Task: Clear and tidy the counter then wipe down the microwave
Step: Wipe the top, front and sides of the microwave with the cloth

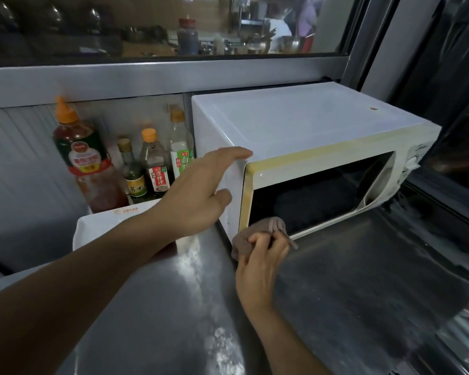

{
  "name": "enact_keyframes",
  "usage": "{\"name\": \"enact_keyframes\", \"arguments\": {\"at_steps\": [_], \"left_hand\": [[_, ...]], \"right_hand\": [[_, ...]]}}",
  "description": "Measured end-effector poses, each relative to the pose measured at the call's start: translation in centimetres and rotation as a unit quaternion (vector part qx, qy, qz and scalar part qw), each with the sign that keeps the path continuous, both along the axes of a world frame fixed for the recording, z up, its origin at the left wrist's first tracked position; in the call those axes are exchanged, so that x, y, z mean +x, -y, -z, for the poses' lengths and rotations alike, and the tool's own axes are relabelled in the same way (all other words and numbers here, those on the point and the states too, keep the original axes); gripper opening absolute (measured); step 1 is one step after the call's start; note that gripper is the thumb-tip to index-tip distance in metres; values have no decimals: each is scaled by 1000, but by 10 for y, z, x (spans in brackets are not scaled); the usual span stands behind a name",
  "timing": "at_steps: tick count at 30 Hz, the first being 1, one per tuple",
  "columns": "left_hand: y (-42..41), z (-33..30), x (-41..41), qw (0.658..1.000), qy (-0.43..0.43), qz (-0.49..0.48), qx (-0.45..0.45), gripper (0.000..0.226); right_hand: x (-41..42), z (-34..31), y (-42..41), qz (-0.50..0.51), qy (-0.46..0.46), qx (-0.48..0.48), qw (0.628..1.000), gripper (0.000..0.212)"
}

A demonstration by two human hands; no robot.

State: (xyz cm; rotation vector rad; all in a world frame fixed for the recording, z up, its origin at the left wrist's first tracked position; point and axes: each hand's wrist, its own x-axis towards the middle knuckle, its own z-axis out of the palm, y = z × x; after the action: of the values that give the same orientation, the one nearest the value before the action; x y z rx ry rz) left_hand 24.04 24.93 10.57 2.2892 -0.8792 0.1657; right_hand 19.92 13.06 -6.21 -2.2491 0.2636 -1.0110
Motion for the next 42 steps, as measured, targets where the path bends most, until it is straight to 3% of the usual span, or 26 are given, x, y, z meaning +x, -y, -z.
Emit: {"name": "enact_keyframes", "arguments": {"at_steps": [4, 8, 14, 19, 24, 29, 35, 39, 42], "left_hand": [[3, 6, 7, 998, 36, 44, 24, 72], [1, 10, 10, 997, 56, 52, 8, 74], [4, 24, 7, 996, 61, 43, -49, 71], [8, 32, 9, 995, 71, 35, -62, 71], [12, 33, 9, 994, 77, 25, -71, 71], [14, 34, 7, 993, 84, 18, -76, 66], [26, 24, 4, 988, 145, -40, -47, 35], [35, 25, 3, 979, 187, -75, -20, 36], [38, 24, 4, 977, 193, -83, -33, 33]], "right_hand": [[10, -44, -6, -1, 91, 54, 994, 18], [18, -77, -14, 20, 124, 103, 987, 28], [27, -57, -19, 55, 140, 97, 984, 30], [25, 4, -14, 73, 74, 41, 994, 39], [16, 49, -15, 90, -15, 26, 995, 28], [16, 52, -10, 81, -12, 14, 997, 37], [7, 53, 9, 9, -48, 3, 999, 54], [4, 49, 23, 14, -79, -35, 996, 60], [0, 46, 20, 14, -71, -22, 997, 53]]}}
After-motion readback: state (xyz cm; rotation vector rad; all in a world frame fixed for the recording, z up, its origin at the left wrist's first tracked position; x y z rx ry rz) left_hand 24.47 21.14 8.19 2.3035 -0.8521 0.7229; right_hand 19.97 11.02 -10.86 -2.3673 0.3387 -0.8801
